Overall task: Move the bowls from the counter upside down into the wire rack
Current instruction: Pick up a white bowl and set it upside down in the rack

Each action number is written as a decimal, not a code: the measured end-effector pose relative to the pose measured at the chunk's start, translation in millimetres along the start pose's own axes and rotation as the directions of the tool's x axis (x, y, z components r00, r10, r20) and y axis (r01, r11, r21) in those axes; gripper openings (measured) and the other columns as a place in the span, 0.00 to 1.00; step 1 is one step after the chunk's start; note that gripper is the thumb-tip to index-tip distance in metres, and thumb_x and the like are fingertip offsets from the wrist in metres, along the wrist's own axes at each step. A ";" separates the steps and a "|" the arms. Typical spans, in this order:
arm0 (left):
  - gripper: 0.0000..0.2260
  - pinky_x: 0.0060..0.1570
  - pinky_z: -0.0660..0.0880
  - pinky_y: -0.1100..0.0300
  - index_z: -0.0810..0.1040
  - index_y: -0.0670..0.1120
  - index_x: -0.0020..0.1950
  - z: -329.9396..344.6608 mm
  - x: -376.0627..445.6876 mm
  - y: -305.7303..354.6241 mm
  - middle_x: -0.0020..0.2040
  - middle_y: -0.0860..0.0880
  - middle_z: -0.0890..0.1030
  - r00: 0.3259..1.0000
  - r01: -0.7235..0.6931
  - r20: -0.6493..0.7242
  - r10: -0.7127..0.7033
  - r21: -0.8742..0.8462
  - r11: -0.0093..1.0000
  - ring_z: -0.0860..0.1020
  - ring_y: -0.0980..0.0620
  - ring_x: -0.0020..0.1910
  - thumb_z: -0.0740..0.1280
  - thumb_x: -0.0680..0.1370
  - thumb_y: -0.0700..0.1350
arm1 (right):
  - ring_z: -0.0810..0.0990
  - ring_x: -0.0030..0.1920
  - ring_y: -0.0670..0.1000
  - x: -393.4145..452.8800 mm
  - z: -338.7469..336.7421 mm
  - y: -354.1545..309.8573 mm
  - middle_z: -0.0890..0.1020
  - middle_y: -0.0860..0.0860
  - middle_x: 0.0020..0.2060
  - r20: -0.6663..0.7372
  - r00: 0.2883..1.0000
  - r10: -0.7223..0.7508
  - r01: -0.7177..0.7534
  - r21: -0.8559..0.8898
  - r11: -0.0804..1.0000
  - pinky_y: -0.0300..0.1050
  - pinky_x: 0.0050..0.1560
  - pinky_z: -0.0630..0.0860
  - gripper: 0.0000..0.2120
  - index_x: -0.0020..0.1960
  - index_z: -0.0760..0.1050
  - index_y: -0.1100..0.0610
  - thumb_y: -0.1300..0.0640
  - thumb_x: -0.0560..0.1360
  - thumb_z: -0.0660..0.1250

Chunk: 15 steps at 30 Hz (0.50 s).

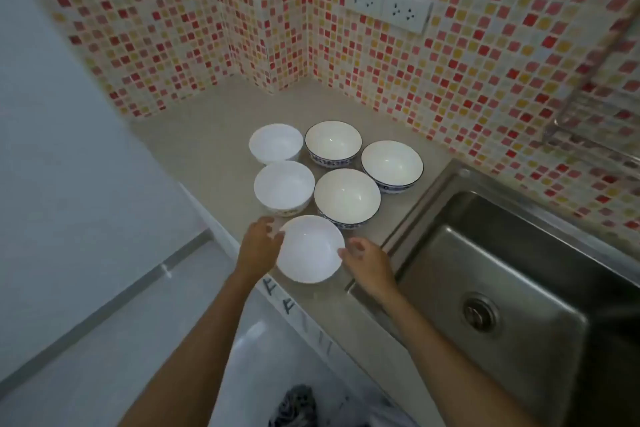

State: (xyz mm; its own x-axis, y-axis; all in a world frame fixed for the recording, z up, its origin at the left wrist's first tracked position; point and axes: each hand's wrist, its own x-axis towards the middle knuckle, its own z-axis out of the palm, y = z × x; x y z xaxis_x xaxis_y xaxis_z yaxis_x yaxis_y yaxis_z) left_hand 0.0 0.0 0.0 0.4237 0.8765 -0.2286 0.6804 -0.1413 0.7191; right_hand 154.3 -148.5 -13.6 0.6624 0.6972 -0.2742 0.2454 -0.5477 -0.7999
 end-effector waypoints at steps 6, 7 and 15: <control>0.20 0.61 0.70 0.49 0.67 0.41 0.69 4.3 5.4 -7.0 0.66 0.40 0.74 0.964 0.000 0.264 -0.012 0.045 0.999 0.73 0.39 0.62 0.61 0.79 0.47 | 0.80 0.53 0.55 -2.7 23.1 -2.6 0.81 0.53 0.54 0.098 0.989 0.109 -0.115 0.056 0.992 0.56 0.54 0.79 0.19 0.62 0.74 0.55 0.50 0.73 0.69; 0.21 0.61 0.69 0.49 0.66 0.41 0.70 4.4 5.0 -6.5 0.66 0.39 0.73 0.959 -0.010 0.282 0.000 0.033 0.999 0.72 0.39 0.63 0.60 0.78 0.47 | 0.80 0.53 0.55 -1.3 25.7 -0.9 0.81 0.52 0.54 0.106 0.987 0.122 -0.130 0.077 0.988 0.58 0.54 0.79 0.19 0.63 0.73 0.53 0.52 0.72 0.68; 0.18 0.51 0.71 0.55 0.65 0.46 0.70 29.3 -12.8 18.1 0.63 0.43 0.75 0.933 -0.055 0.350 0.080 -0.078 0.995 0.73 0.46 0.55 0.60 0.80 0.44 | 0.77 0.56 0.56 -23.9 2.4 24.2 0.77 0.50 0.57 0.022 0.966 0.256 -0.249 0.329 0.911 0.56 0.45 0.83 0.20 0.66 0.71 0.51 0.62 0.75 0.62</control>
State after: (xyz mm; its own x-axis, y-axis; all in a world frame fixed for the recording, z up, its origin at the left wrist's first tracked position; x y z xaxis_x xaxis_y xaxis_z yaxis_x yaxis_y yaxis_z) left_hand 24.5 -27.3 -3.3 0.6590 0.6455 -0.3860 0.6069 -0.1532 0.7799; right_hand 142.8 -177.3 -27.6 0.6876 0.5433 -0.4817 -0.1748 -0.5201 -0.8360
